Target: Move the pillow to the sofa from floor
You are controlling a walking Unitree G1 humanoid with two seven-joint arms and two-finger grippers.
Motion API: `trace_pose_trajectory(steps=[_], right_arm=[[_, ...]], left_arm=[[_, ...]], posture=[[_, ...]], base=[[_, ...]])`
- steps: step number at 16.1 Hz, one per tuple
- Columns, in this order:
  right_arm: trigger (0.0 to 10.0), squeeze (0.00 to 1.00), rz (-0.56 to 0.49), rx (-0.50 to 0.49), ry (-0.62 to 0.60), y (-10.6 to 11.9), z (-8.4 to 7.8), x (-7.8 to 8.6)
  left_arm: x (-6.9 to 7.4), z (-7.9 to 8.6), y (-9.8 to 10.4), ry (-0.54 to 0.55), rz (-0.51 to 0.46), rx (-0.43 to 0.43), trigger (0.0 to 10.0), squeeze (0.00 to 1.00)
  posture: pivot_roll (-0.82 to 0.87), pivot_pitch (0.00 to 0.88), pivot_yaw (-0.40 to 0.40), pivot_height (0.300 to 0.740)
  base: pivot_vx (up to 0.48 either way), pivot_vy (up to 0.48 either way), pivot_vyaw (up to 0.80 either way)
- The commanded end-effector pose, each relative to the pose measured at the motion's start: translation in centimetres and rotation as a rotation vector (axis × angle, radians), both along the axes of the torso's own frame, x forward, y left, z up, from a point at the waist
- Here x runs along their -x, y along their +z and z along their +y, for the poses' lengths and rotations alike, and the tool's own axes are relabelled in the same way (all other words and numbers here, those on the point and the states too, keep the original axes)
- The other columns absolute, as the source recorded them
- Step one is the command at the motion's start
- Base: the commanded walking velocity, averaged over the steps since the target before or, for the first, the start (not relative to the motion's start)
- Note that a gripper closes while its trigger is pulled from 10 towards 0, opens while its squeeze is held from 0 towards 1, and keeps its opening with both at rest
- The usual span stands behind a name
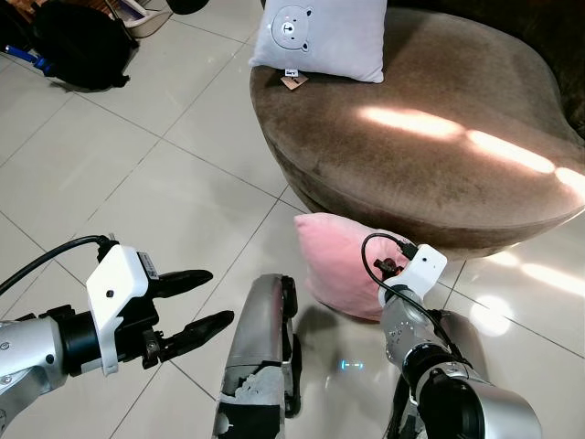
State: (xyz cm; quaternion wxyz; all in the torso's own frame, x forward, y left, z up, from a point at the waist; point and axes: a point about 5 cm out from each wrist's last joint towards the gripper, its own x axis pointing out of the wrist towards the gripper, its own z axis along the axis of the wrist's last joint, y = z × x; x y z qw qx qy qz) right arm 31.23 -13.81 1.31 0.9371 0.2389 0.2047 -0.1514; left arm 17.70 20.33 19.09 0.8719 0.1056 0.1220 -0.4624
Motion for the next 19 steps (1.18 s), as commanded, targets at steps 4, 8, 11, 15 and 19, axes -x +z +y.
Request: trace_pose_trajectory(steps=[4, 8, 11, 15, 19], right_arm=[[0.0, 0.0, 0.074, -0.019, 0.018, -1.7, 0.8, 1.5], [0.0, 0.0, 0.062, -0.029, 0.038, -1.8, 1.0, 1.7], [0.0, 0.0, -0.026, -0.103, 0.028, -1.2, 1.1, 1.4], [0.0, 0.0, -0.185, -0.158, 0.09, 1.6, 2.0, 0.0], [0.0, 0.0, -0.372, -0.077, 0.249, 7.5, 2.6, 1.8]], left_arm=[[0.2, 0.1, 0.2, -0.002, -0.003, -0.007, 10.0, 0.0], [0.0, -0.3, -0.4, 0.019, -0.008, 0.016, 10.0, 0.0], [-0.4, -0.9, -2.2, 0.099, -0.008, 0.099, 10.0, 0.0], [-3.6, -2.2, -3.4, 0.149, -0.11, 0.155, 10.0, 0.0], [-5.4, -3.4, -3.7, 0.255, -0.178, 0.239, 10.0, 0.0]], posture=[[0.48, 0.306, 0.208, 0.546], [0.43, 0.27, 0.172, 0.546], [0.33, 0.224, 0.116, 0.546], [0.12, 0.133, 0.059, 0.546], [0.0, 0.06, 0.067, 0.546]], base=[[0.0, 0.0, 0.0], [0.0, 0.0, 0.0], [0.0, 0.0, 0.0], [0.0, 0.0, 0.0], [0.0, 0.0, 0.0]])
